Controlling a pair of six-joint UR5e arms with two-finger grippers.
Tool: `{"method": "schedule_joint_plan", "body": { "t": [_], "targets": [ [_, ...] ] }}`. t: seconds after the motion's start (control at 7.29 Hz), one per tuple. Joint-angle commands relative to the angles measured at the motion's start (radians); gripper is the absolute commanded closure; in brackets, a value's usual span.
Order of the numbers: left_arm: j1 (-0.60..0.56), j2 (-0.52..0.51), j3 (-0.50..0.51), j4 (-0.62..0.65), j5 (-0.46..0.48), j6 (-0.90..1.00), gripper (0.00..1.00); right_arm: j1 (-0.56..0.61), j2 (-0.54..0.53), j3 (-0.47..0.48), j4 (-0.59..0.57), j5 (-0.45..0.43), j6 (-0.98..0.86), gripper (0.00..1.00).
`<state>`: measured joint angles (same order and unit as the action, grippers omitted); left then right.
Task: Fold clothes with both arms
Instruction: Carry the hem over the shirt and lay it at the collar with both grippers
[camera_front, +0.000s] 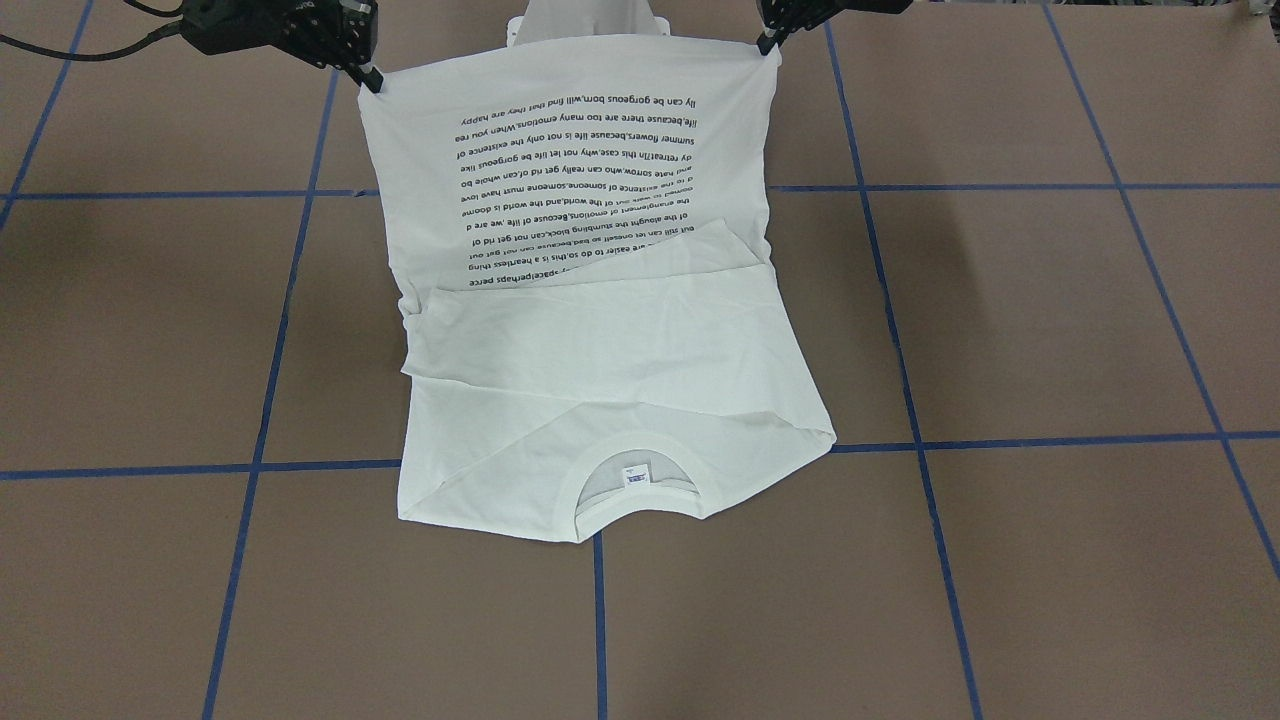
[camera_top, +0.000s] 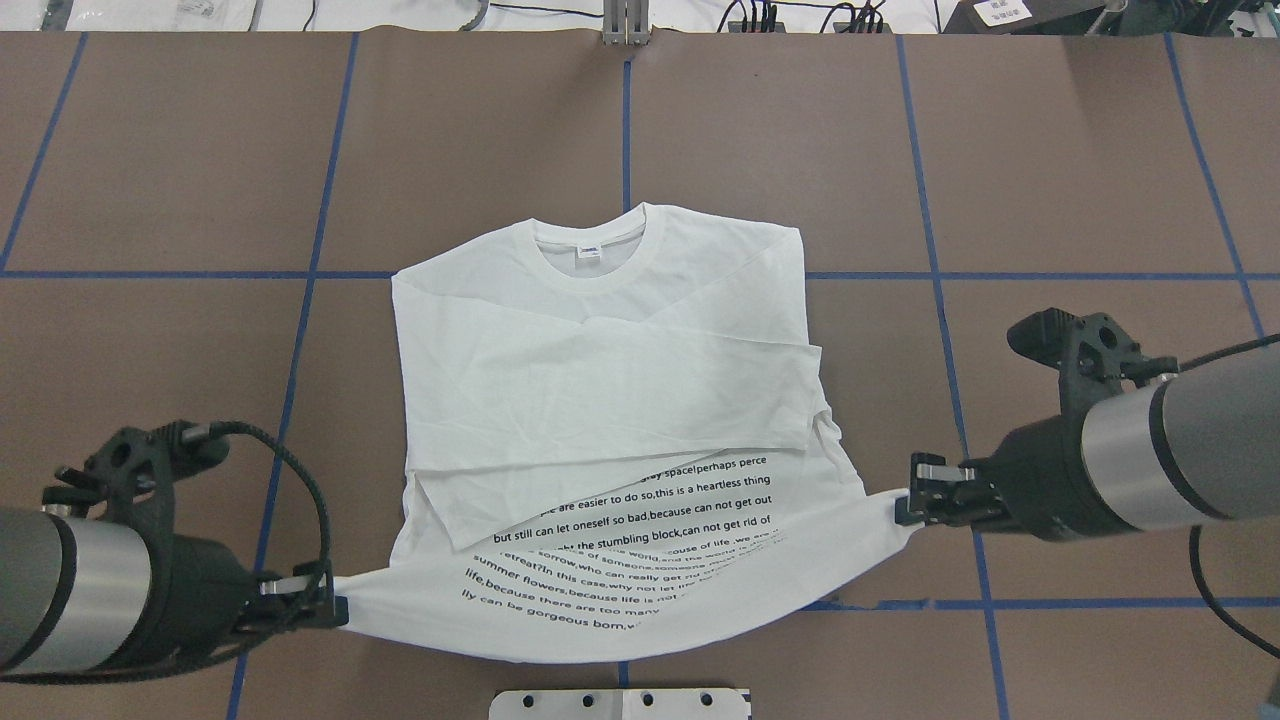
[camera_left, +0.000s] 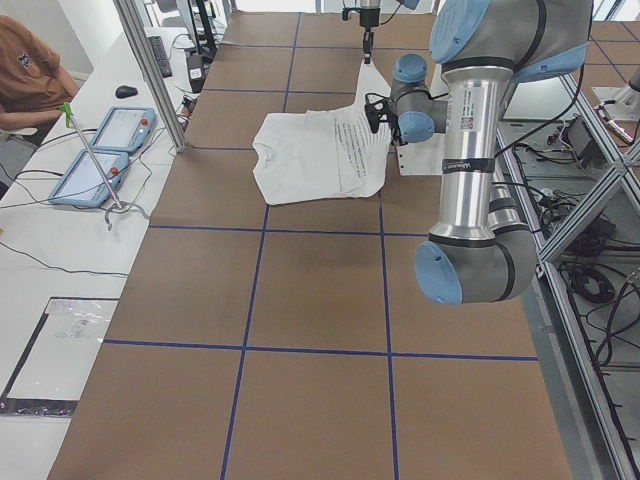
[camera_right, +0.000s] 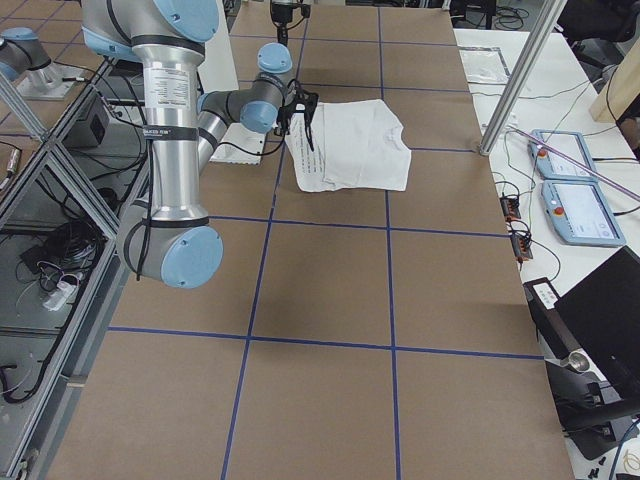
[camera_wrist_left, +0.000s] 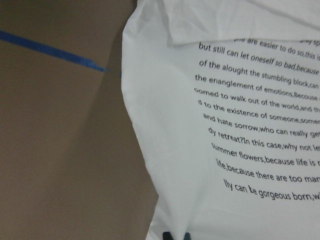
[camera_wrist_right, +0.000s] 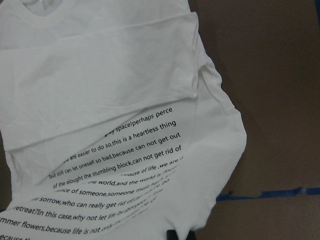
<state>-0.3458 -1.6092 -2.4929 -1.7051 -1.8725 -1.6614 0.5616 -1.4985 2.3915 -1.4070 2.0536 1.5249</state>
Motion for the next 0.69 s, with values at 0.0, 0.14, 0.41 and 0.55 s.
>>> {"method": "schedule_joint_plan", "body": {
  "t": [0.0,0.14,0.41,0.55],
  "targets": [
    [-0.169,-0.049,0.102,0.002,-0.077,0.072,1.0,0.171,0.136,-0.179,-0.004,0.078,-0.008,1.0],
    [-0.205,-0.152,0.217,0.004,-0.076,0.072,1.0,0.231,0.218,-0.257,-0.009,0.091,-0.028,1.0],
    [-0.295,-0.239,0.371,0.002,-0.074,0.147,1.0,0.273,0.297,-0.386,-0.01,0.079,-0.067,1.0],
    [-0.358,-0.25,0.428,-0.005,-0.076,0.196,1.0,0.285,0.335,-0.455,-0.006,0.076,-0.09,1.0]
  ]
}}
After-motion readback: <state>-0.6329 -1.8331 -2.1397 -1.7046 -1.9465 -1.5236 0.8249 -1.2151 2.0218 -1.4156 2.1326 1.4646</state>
